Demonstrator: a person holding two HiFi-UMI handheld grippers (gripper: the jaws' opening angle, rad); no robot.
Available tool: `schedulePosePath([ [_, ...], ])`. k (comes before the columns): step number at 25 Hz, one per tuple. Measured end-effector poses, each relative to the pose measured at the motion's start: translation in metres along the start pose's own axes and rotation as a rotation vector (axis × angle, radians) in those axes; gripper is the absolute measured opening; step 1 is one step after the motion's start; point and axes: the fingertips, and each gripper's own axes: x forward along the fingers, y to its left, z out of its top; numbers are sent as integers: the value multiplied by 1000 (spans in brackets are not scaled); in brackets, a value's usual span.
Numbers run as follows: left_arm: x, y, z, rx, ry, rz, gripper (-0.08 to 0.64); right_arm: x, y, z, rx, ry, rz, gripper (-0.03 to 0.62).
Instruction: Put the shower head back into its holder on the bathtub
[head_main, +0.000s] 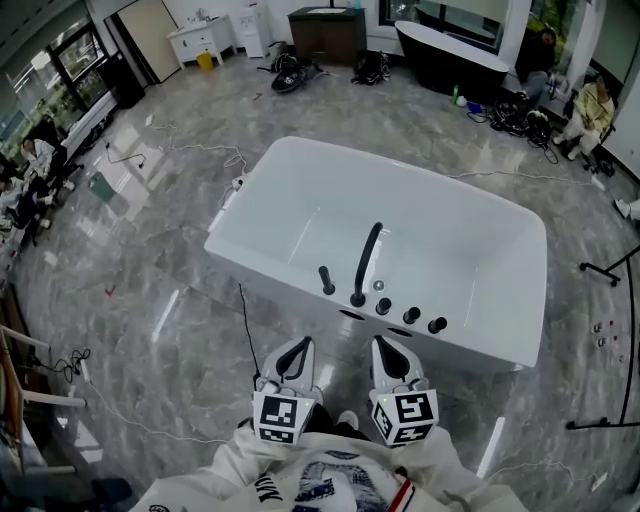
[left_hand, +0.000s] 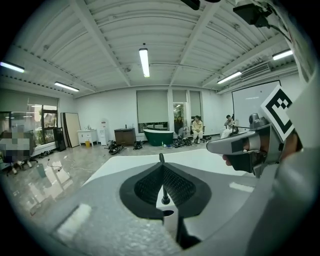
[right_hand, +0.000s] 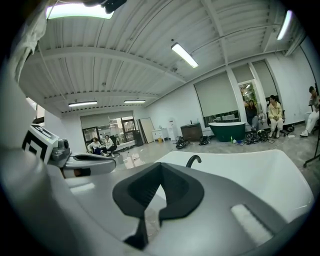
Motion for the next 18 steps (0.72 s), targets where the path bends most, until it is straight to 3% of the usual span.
schedulePosePath([
  [9,-13,-11,6,-4,-9,-21,0,-15,11,8,-18,-13,-2,3],
  [18,-23,5,4,-5,-27,-22,0,-11,25,5,-23,-10,-25,3],
])
